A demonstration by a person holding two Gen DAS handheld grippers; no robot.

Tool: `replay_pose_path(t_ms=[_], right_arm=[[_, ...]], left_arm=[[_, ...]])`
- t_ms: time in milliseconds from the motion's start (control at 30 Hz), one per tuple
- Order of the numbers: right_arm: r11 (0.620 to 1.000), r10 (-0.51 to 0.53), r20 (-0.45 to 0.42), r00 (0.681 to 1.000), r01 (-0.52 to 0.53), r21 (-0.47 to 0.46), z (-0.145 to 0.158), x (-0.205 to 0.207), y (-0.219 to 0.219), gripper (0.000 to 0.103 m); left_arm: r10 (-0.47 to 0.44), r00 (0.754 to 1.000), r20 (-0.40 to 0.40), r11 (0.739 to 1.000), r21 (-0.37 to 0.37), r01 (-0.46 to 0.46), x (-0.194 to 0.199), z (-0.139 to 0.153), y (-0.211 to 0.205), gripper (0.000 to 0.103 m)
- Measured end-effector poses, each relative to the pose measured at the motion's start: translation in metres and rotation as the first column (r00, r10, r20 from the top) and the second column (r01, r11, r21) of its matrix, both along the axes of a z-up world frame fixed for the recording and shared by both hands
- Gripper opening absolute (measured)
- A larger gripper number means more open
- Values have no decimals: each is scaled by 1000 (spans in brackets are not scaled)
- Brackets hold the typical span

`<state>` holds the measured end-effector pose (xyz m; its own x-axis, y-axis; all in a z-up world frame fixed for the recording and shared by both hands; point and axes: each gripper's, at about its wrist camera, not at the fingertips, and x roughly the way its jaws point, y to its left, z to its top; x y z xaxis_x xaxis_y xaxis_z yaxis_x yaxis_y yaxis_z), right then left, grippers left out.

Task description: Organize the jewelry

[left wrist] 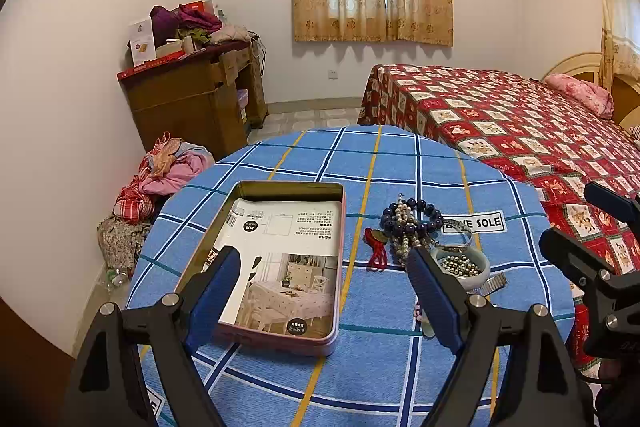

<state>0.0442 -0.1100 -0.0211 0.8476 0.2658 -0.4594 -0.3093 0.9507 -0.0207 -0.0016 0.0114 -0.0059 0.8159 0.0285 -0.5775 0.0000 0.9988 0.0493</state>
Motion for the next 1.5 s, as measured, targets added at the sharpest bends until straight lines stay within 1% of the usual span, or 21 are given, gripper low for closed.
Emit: replay_pose_path(t_ms=[200, 367, 567, 633, 667, 700, 733, 833, 867, 1000, 1033, 1067, 1167, 1300, 1367, 1433, 1500], right_arm=[[1000, 1, -2, 1000, -1, 2, 0, 0, -1, 103], [1000, -2, -23, 1000, 2, 11, -13, 6, -4, 103], [998, -57, -109, 992, 57, -2, -42, 30, -22, 102], [997, -68, -163, 984, 70, 10, -53, 41, -30, 91], [997, -69, -184, 980, 73, 14, -55, 47, -33, 81], [997, -71, -202, 977, 76, 16, -58, 50, -34, 76], [997, -72, -217, 974, 78, 18, -61, 54, -36, 75], [997, -54, -269, 962, 67, 41, -64, 70, -39, 65], [997, -46, -277, 960, 61, 46, -63, 75, -39, 64], [998, -32, -286, 958, 45, 38, -60, 93, -32, 64], [998, -25, -291, 956, 39, 42, -59, 98, -31, 64], [999, -13, -296, 955, 27, 42, -58, 103, -28, 64], [1000, 19, -301, 953, -16, 11, -55, 118, -16, 63], [995, 88, -312, 946, -99, -18, -54, 132, 5, 53], [987, 142, -327, 934, -158, -25, -58, 136, 18, 48], [978, 176, -335, 926, -202, -47, -62, 137, 31, 46], [965, 214, -352, 911, -254, -71, -68, 136, 43, 39]], left_arm=[[2, 1000, -5, 1000, 3, -2, 1, -3, 1, 85], [-8, 1000, -29, 1000, 3, 8, 7, -13, 0, 85], [-54, 996, -73, 999, 0, 54, 23, -32, -8, 85], [-64, 995, -80, 998, -9, 63, 31, -37, -9, 85], [-72, 994, -82, 997, -13, 72, 35, -38, -11, 85], [-78, 994, -82, 997, -14, 77, 39, -40, -13, 85], [-82, 993, -83, 997, -13, 82, 43, -42, -15, 85], [-102, 991, -82, 995, -6, 102, 52, -45, -24, 85], [-108, 991, -82, 994, 2, 109, 56, -46, -26, 85], [-121, 989, -86, 992, 23, 123, 68, -49, -34, 85], [-121, 989, -89, 992, 26, 123, 71, -50, -35, 83], [-119, 988, -94, 992, 27, 122, 74, -50, -35, 78], [-107, 990, -92, 994, 27, 109, 84, -48, -33, 75], [-65, 994, -84, 997, 33, 68, 98, -47, -25, 75], [-29, 997, -78, 999, 31, 31, 103, -45, -16, 75], [1, 997, -71, 1000, 30, 2, 107, -44, -6, 75], [22, 997, -72, 1000, 22, -21, 109, -43, 3, 75]])
